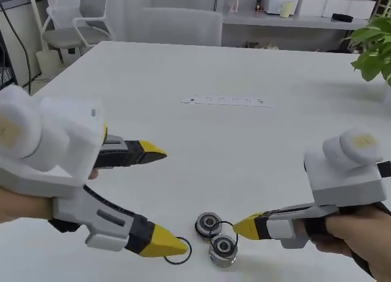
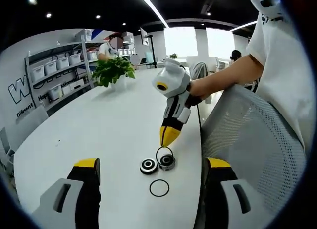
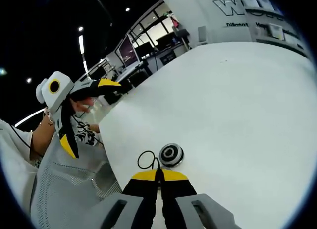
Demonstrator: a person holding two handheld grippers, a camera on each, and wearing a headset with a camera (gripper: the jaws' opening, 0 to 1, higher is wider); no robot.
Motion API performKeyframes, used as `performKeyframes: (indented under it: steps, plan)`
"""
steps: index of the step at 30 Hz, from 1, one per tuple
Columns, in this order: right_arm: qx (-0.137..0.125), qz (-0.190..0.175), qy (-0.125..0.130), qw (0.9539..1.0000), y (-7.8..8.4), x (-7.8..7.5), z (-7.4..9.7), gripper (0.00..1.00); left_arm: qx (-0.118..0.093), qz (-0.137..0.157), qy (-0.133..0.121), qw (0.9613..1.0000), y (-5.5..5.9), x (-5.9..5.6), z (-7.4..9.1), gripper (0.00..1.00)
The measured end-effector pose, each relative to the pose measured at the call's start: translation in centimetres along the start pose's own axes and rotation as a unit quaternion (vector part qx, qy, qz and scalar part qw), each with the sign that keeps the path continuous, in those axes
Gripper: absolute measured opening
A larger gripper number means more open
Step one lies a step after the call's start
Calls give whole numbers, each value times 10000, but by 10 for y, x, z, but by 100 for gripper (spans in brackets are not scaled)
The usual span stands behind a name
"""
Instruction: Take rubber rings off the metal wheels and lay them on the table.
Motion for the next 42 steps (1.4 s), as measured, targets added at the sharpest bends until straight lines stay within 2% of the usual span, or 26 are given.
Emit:
performKeyframes:
  steps: [6,13,17,20,28,35,39,42]
  plan:
    - [-101,-52,-5,9999,-2,-1,2,0,-73,197,-271,9994,5,-6,21,87]
    - [-168,-152,44,9997,-3,-6,6,0,-97,384,-581,9975,13,-15,38,88]
    - [-219,-209,61,9995,-3,-7,7,0,-96,530,-735,9958,22,-22,47,88]
    - [-223,-231,63,9995,-3,-8,7,0,4,648,-815,9946,30,-28,53,88]
    - [-233,-255,94,9994,-3,-8,8,0,-27,929,-992,9907,42,-37,60,88]
    - [-319,-343,126,9988,-3,-10,10,0,65,1060,-1050,9888,51,-42,61,86]
    - [-289,-319,135,9990,-3,-10,9,0,-117,1179,-1189,9858,51,-40,63,87]
    - [-304,-313,157,9989,-3,-10,10,0,-169,1228,-1239,9845,51,-40,63,88]
Point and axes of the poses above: the centre of the closed fingertips' face, and the gripper's own axes: z roughly backward along the fingers, x roughly to its left, y roughly out of its underside, the point moved 10 cm from there along z, roughly backward along the fingers, and after that the axes turned 12 degrees about -x, right-handed, at the moved point
